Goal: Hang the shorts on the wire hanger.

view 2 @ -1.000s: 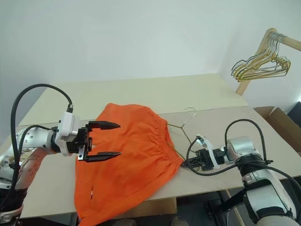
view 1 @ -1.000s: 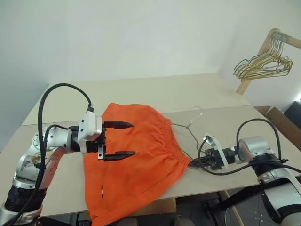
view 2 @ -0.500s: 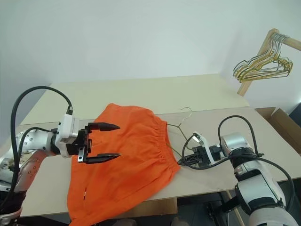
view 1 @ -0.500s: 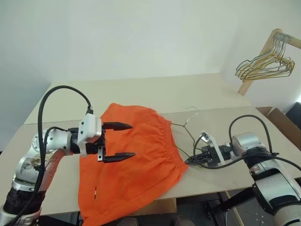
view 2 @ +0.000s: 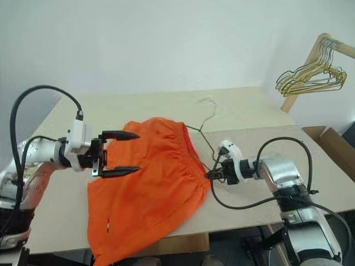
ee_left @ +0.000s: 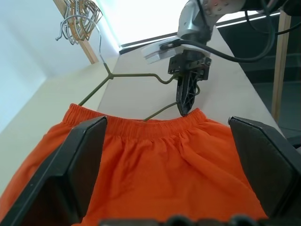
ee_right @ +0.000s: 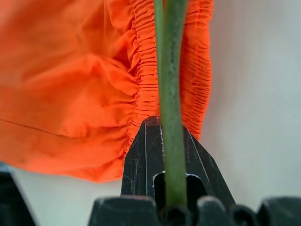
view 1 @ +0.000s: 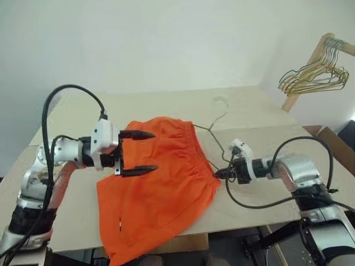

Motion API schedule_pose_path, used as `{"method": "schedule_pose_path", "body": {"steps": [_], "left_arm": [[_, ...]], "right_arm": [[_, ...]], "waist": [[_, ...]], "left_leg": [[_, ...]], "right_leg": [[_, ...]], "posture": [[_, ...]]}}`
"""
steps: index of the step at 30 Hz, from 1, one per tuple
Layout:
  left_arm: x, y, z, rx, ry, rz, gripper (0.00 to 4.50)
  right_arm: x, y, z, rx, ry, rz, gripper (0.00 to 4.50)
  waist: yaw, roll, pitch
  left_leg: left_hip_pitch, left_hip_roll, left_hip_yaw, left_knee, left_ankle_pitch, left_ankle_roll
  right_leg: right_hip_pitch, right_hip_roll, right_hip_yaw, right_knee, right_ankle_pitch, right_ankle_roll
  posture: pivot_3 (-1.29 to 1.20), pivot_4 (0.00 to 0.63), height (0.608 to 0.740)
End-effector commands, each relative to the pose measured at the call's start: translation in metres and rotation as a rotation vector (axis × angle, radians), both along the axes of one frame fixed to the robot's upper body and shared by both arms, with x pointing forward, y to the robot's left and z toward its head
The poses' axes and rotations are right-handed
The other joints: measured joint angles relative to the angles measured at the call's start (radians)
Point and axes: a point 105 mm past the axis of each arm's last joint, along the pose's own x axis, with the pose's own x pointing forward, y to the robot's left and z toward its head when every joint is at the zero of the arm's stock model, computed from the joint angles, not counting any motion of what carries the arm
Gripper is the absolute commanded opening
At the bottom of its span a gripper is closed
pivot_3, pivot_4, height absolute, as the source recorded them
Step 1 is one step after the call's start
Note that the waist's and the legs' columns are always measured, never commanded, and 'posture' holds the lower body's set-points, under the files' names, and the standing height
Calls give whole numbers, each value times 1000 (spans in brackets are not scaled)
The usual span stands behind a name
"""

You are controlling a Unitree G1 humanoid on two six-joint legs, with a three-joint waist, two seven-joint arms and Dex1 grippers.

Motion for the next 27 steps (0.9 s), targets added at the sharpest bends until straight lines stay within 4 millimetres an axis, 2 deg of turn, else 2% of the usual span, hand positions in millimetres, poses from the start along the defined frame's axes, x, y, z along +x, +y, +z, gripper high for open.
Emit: {"method": "schedule_pose_path", "body": {"steps": [1,3,6,12,16,20,25,27], "left_arm": [[20,4,23,22,-104,-11,4471],[31,5,32,44,-138,-29,4471],[40,5,35,114,-156,-79,4471],[49,15,5,439,-117,-199,4471],[51,13,-2,499,-90,-235,4471],[54,17,-18,624,-89,-261,4471],[65,13,-23,657,-103,-245,4471],[66,13,-27,676,-105,-246,4167]], "right_arm": [[-8,25,39,3,-186,117,0],[-17,34,41,-22,-221,180,0],[-23,41,40,-50,-234,225,0],[-23,42,38,-93,-238,252,0],[-23,42,39,-107,-232,259,0],[-23,42,39,-117,-229,267,0],[-22,42,38,-138,-227,266,0],[-21,42,38,-143,-228,264,0]], "waist": [[-6,0,0],[-17,0,0],[-37,0,0],[-75,0,0],[-89,0,0],[-99,0,0],[-103,0,0],[-105,0,0]], "left_leg": [[0,0,0,0,0,0],[0,0,0,0,0,-1],[-1,0,1,1,1,-1],[-2,-1,1,3,0,1],[-3,1,1,3,-1,2],[-4,1,0,4,-2,3],[-6,1,0,6,-2,4],[-7,1,0,8,-2,4]], "right_leg": [[0,0,0,0,0,0],[0,0,-1,-1,0,0],[1,0,-1,-1,0,0],[0,0,-1,-1,0,0],[-1,1,0,0,0,0],[-2,1,0,0,0,0],[-2,1,-1,0,0,1],[-2,1,-1,1,0,1]], "posture": [[-17,0,740],[-40,0,740],[-60,0,740],[-92,0,740],[-96,0,740],[-96,0,740],[-98,0,740],[-99,0,740]]}}
